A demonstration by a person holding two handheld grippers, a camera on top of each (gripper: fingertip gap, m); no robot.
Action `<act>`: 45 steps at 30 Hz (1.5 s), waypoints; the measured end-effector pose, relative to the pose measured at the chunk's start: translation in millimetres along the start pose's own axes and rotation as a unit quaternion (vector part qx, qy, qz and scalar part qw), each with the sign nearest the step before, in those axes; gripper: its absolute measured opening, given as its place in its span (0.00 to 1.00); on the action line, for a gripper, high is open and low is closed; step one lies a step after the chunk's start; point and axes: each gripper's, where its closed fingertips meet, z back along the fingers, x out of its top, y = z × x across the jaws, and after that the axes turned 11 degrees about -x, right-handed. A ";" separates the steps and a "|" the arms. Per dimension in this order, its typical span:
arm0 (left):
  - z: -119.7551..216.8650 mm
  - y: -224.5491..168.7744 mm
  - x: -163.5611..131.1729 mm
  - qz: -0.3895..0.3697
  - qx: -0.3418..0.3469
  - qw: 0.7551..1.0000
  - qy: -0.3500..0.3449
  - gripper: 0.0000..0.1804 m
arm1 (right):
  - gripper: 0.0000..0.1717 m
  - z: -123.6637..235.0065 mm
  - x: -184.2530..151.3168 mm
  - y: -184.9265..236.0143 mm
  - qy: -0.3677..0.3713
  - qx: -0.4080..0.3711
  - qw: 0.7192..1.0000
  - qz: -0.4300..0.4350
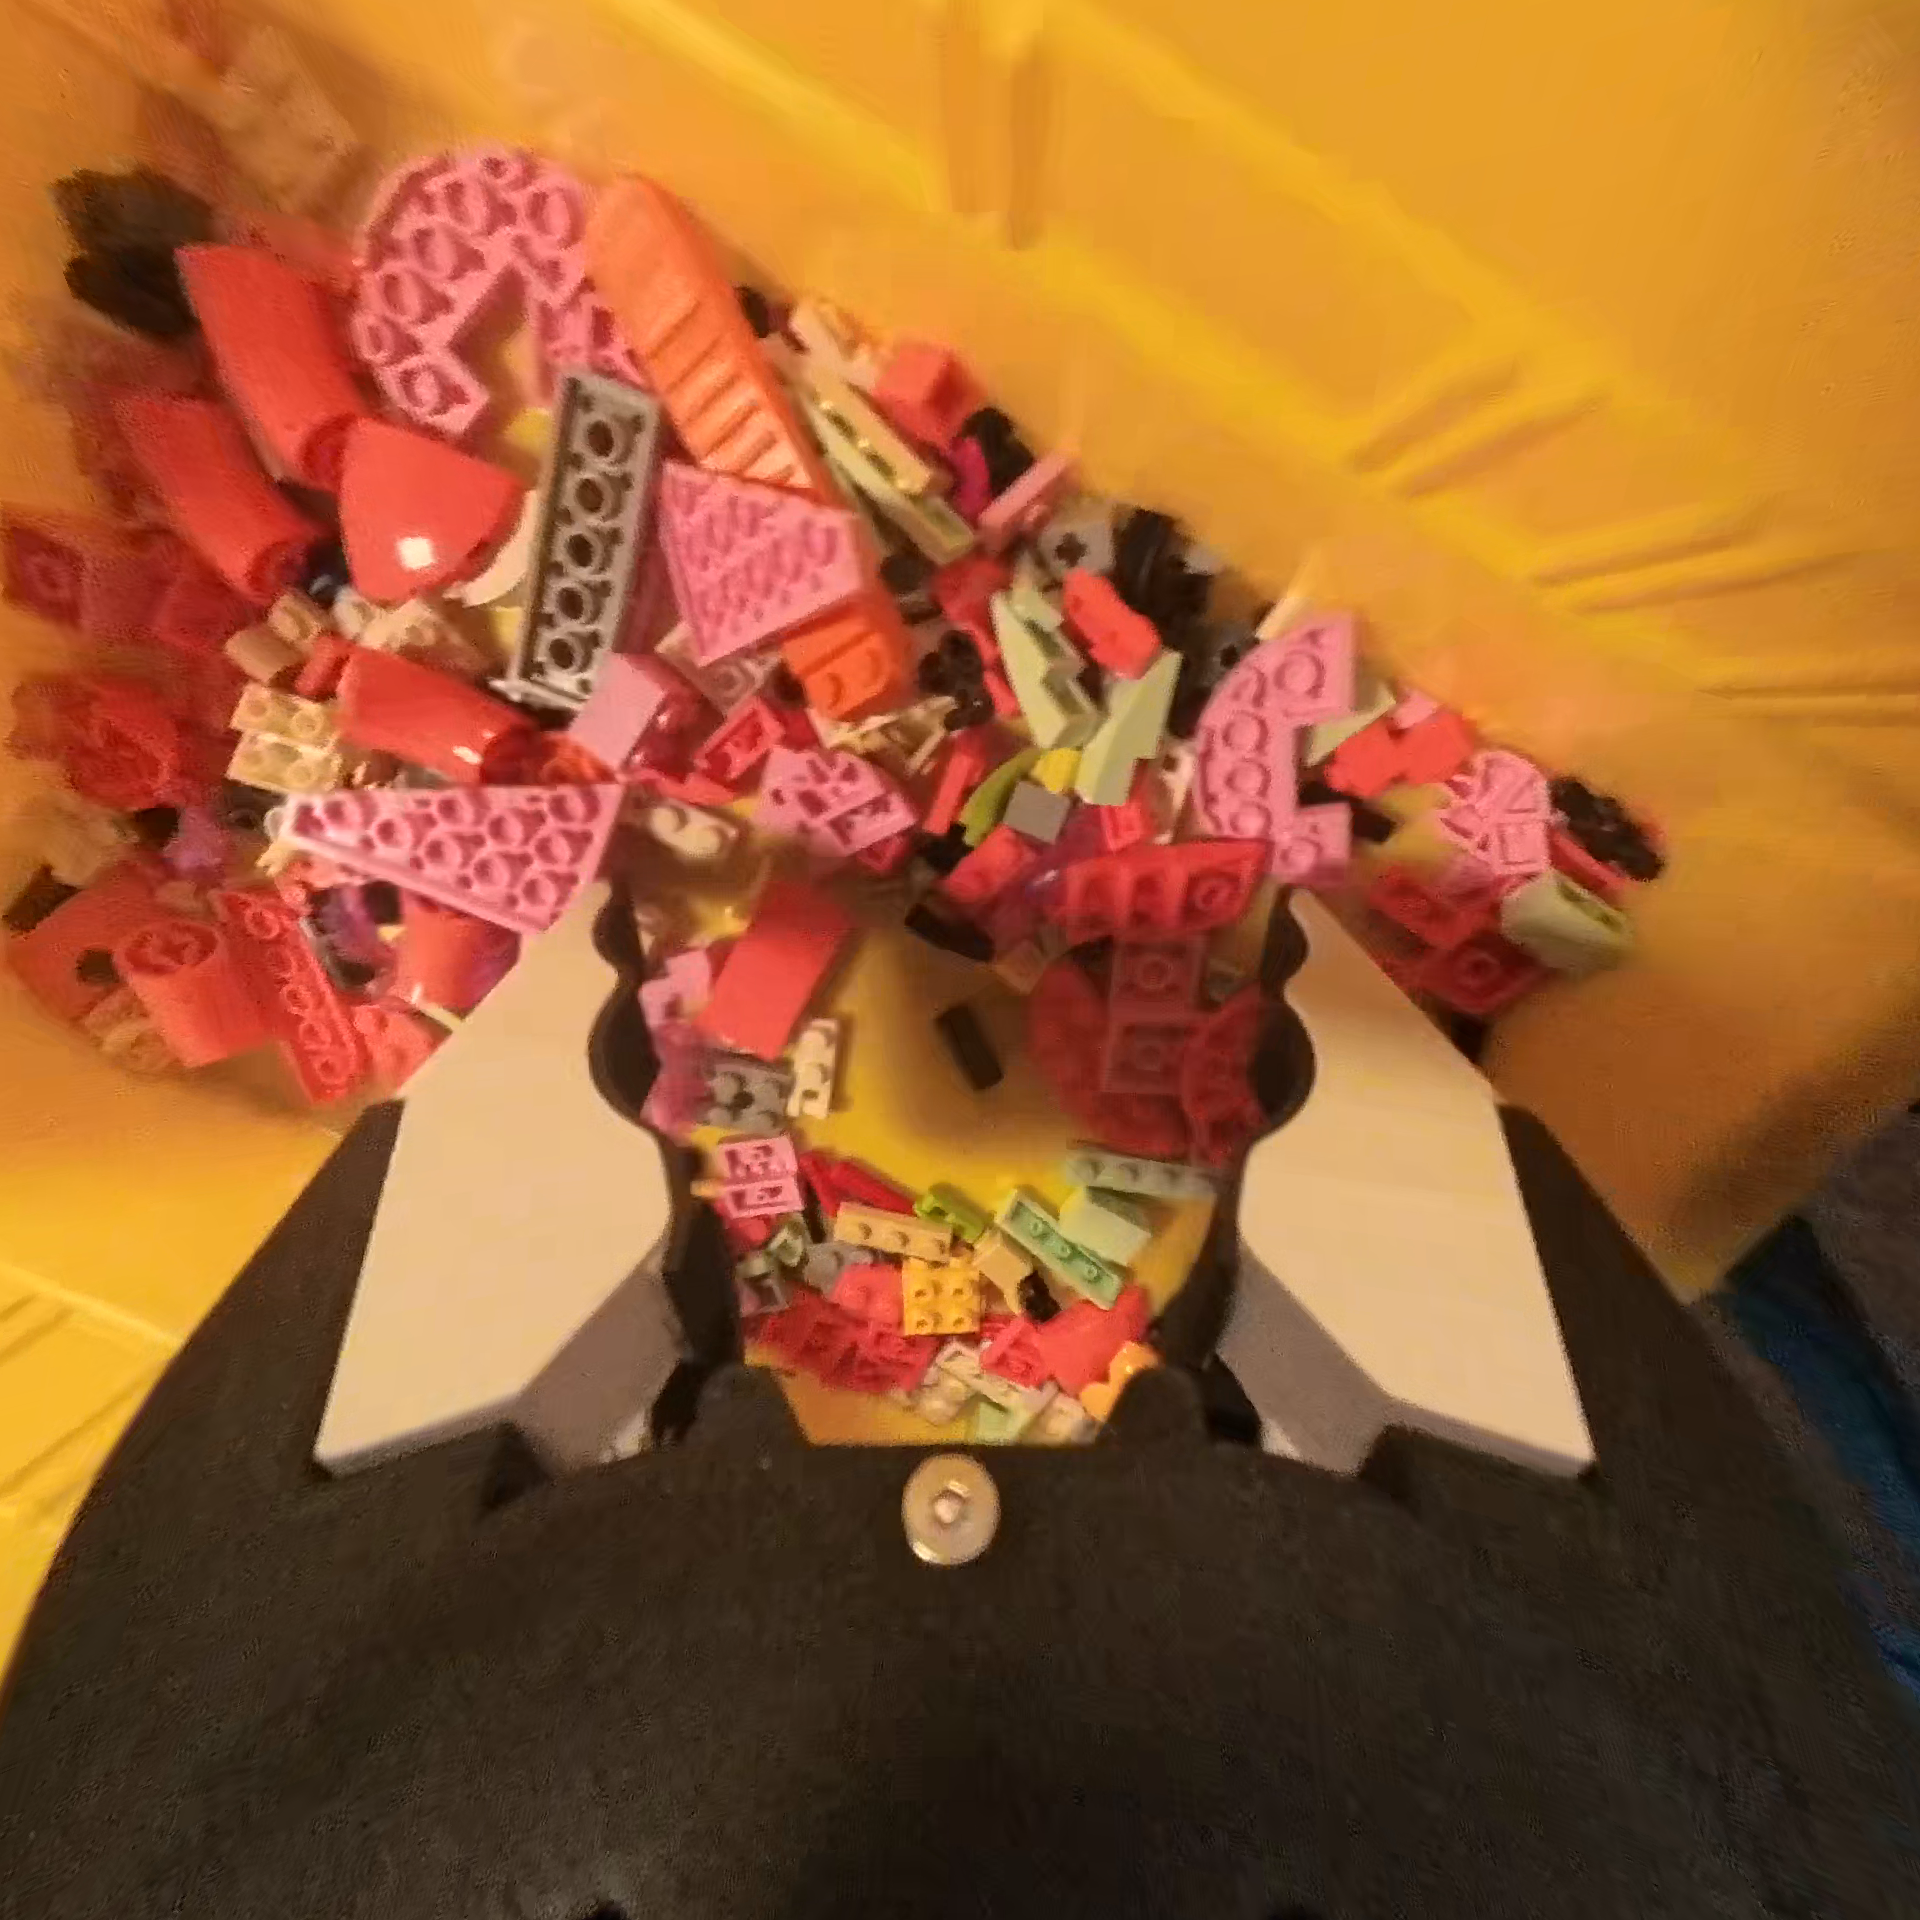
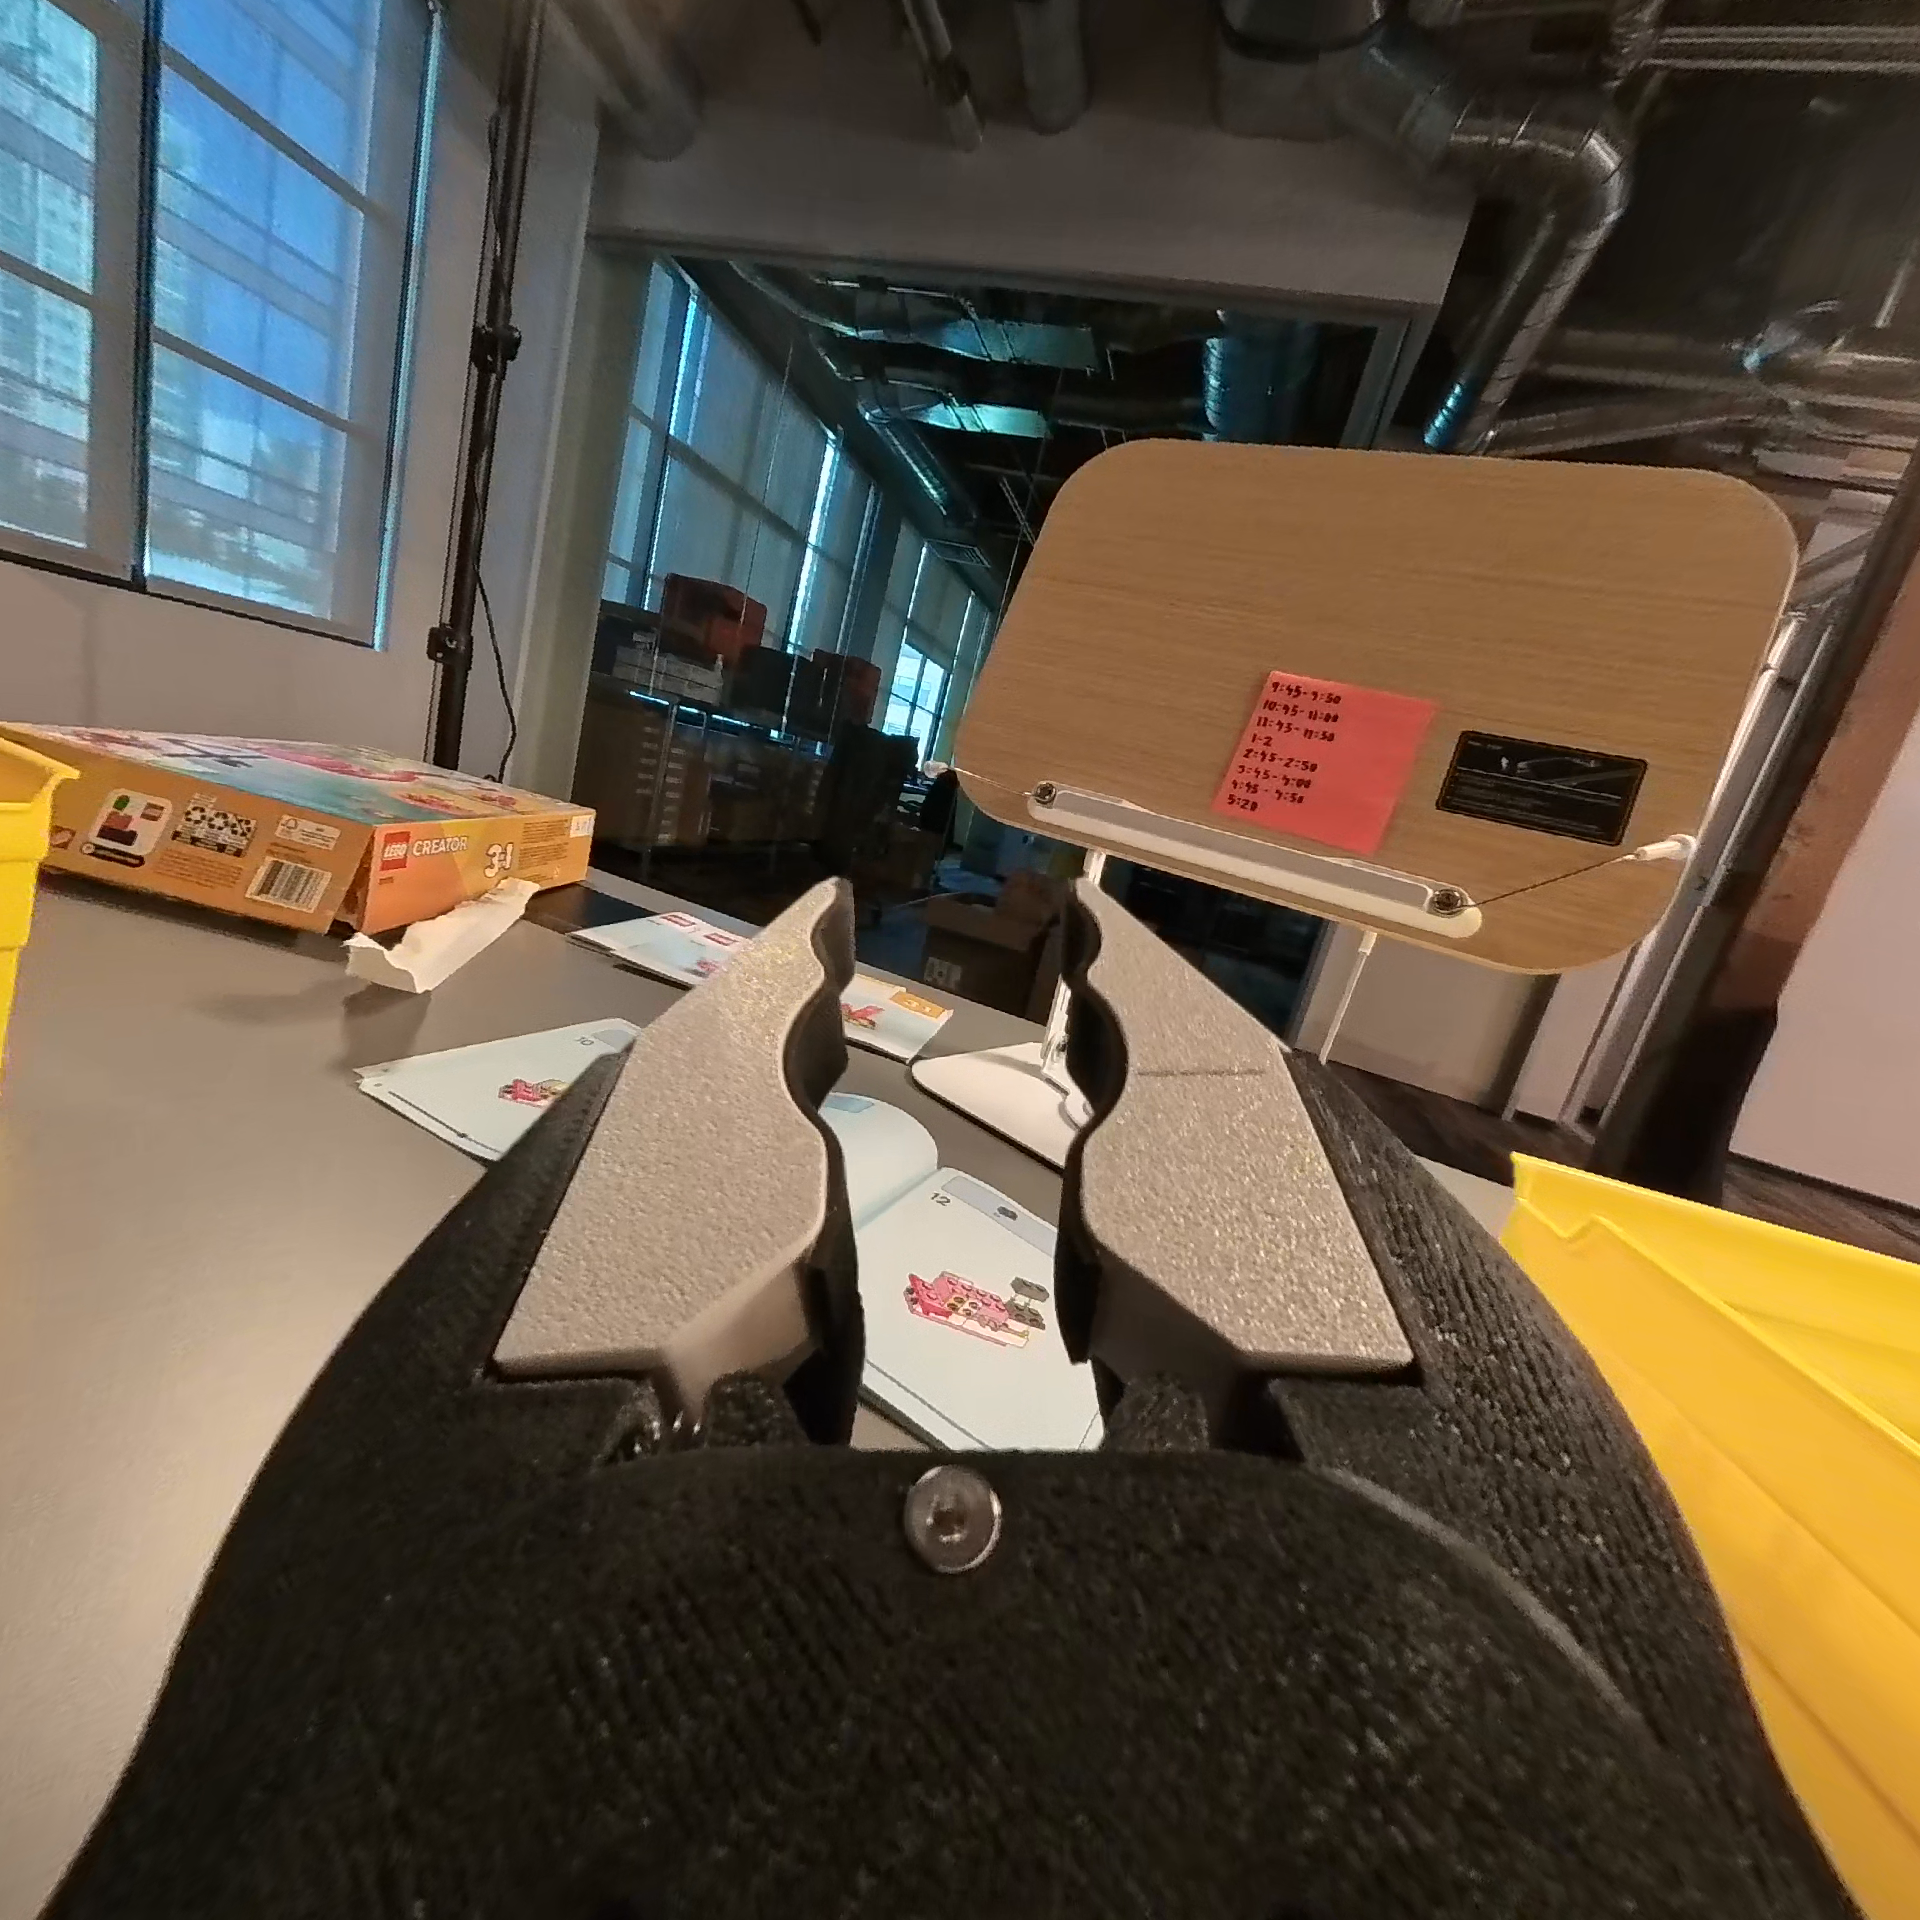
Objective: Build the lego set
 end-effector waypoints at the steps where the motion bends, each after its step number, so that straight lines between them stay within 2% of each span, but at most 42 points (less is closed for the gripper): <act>1: 1.9 6.3 0.3 0.010 0.011 1.000 -0.007 0.65 | 0.22 -0.2 -0.2 -0.7 0.001 -0.002 1.000 0.001; 7: 9.7 30.5 -5.8 0.048 0.048 0.997 -0.024 0.67 | 0.23 -1.5 -1.9 -11.2 0.005 -0.030 1.000 0.000; 10: 18.5 43.2 -9.1 0.061 0.095 0.994 -0.015 0.64 | 0.23 -1.9 -3.5 -12.2 0.010 -0.031 0.999 -0.004; 11: 23.4 49.9 -10.8 0.064 0.121 0.990 -0.011 0.61 | 0.23 -2.0 -3.7 -12.0 0.010 -0.031 0.999 -0.005; 13: 41.2 71.1 -18.1 0.079 0.213 0.974 0.003 0.47 | 0.22 -2.2 -4.4 -10.9 0.012 -0.028 1.000 -0.004; 14: 48.2 74.6 -19.0 0.094 0.234 0.968 -0.006 0.41 | 0.22 -2.3 -4.6 -9.8 0.013 -0.025 1.000 -0.002; 15: 50.6 70.0 -15.5 0.110 0.221 0.968 -0.033 0.39 | 0.22 -2.2 -4.7 -8.7 0.013 -0.023 1.000 0.000; 18: 53.7 35.0 2.3 0.118 0.116 0.979 -0.118 0.38 | 0.21 -2.2 -4.5 -6.2 0.011 -0.019 1.000 0.004; 22: 46.8 -16.4 0.3 0.077 -0.012 0.990 -0.113 0.39 | 0.20 -2.8 -4.9 -4.5 0.012 -0.015 1.000 0.005; 25: 39.6 -44.0 12.3 0.101 -0.103 0.980 -0.139 0.38 | 0.19 -3.1 -4.2 -4.1 0.009 -0.016 1.000 0.006; 27: 33.9 -49.7 15.5 0.117 -0.126 0.976 -0.134 0.42 | 0.18 -3.1 -3.7 -3.7 0.008 -0.015 1.000 0.006; 32: 9.7 -59.3 11.3 0.101 -0.121 0.985 -0.064 0.59 | 0.19 -3.7 -3.8 -2.6 0.008 -0.012 1.000 0.003; 34: 2.8 -63.8 10.6 0.090 -0.116 0.989 -0.036 0.60 | 0.19 -3.6 -3.4 -2.3 0.007 -0.011 1.000 0.001; 37: -3.6 -56.6 7.5 0.072 -0.071 0.995 0.000 0.61 | 0.19 -3.8 -2.8 -1.7 0.006 -0.009 1.000 -0.003; 41: -4.4 -46.7 8.3 0.057 -0.036 0.998 0.017 0.66 | 0.19 -3.8 -2.3 -0.7 0.004 -0.006 1.000 -0.006; 45: 4.4 -18.4 -0.6 0.058 0.029 0.998 0.023 0.59 | 0.19 -3.5 -2.1 -0.1 0.004 -0.004 1.000 -0.008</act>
